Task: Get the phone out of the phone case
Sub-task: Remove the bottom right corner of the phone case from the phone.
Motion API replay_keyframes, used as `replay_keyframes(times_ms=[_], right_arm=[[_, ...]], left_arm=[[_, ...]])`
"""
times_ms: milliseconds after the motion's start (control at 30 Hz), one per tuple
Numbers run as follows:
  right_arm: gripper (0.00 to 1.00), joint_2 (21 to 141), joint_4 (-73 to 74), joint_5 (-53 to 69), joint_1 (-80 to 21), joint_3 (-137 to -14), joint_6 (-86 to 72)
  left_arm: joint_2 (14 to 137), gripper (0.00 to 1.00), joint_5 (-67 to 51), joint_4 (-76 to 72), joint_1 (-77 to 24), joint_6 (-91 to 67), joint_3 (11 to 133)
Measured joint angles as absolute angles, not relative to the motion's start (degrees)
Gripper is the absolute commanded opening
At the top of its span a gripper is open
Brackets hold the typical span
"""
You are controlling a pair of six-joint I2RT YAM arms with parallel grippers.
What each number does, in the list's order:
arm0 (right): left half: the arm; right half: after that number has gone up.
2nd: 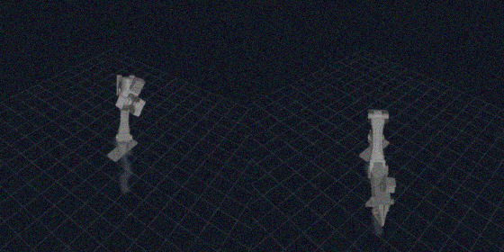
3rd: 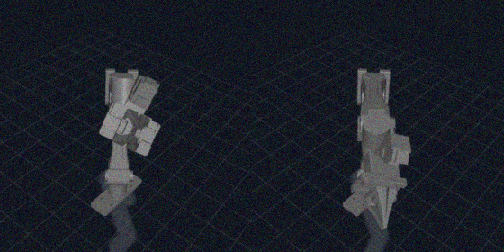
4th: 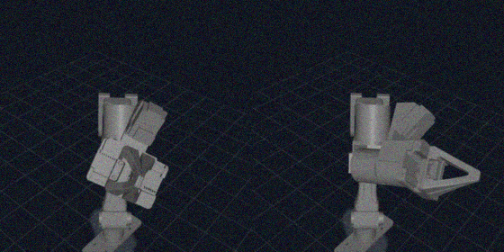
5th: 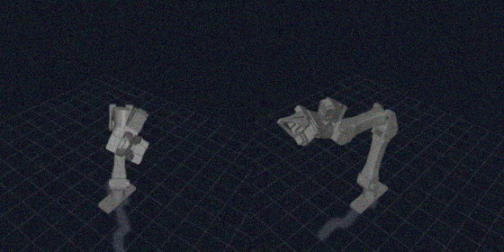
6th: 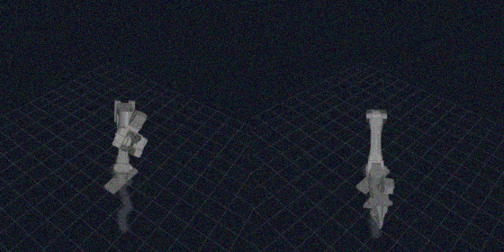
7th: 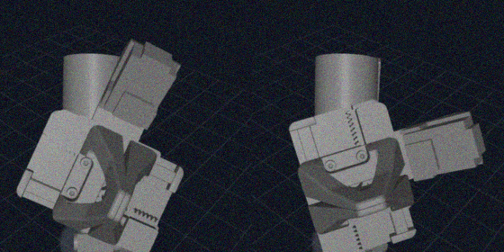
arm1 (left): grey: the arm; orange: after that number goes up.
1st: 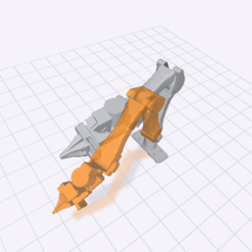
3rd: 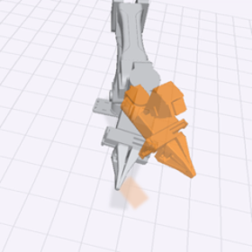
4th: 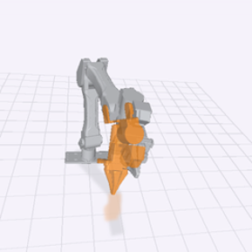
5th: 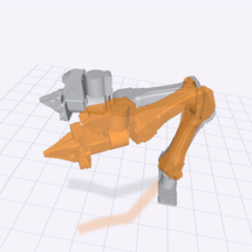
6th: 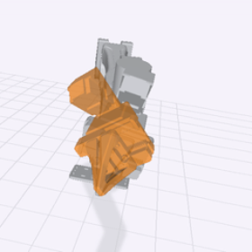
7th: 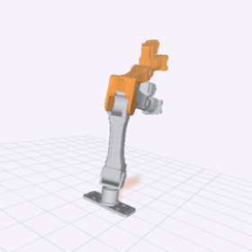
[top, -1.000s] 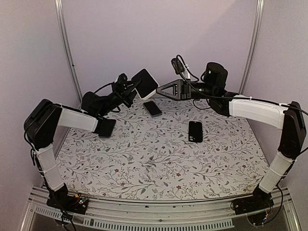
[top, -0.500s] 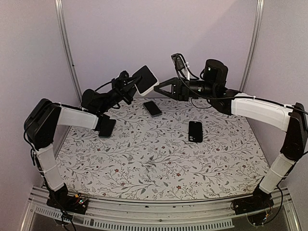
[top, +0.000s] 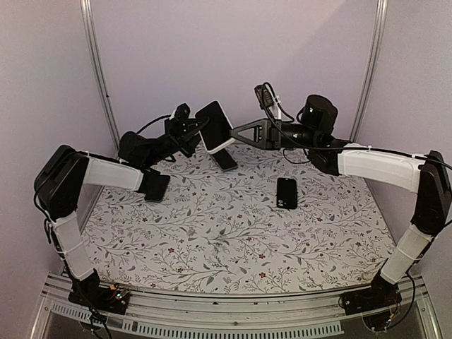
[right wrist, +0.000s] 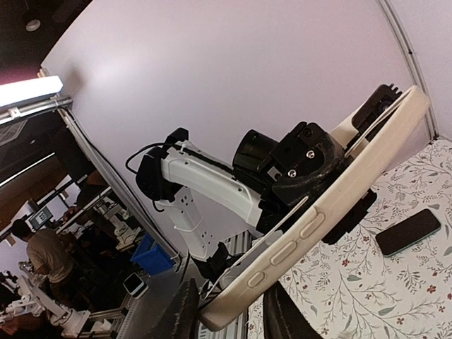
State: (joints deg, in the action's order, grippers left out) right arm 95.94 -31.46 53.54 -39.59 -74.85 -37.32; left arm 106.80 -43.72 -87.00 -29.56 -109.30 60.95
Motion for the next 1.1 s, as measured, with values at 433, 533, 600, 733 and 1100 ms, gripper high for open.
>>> replay_keyframes(times_ms=[433,533,600,733,1100], right_arm=[[0.2,96.82,-30.83,55.48,-39.72,-76.82,-43.18],[0.17,97.65,-30.89,56.14,-39.72,-78.3,-42.83],[0.15,97.65,-30.89,56.27,-39.7,-78.39,-42.76],[0.14,97.65,-30.81,56.31,-39.72,-78.39,-42.61],[0.14,98.56,-27.81,57.3,-39.75,-83.72,-41.54]], left_arm=[[106.34,0.0,-42.65,-87.2,-29.3,-107.24,60.93],[105.97,0.0,-41.76,-87.22,-29.3,-107.98,60.88],[105.86,0.0,-41.58,-87.22,-29.3,-108.31,60.84],[105.8,0.0,-41.52,-87.15,-29.32,-108.77,60.53],[103.88,0.0,-39.2,-85.58,-30.13,-109.08,60.53]])
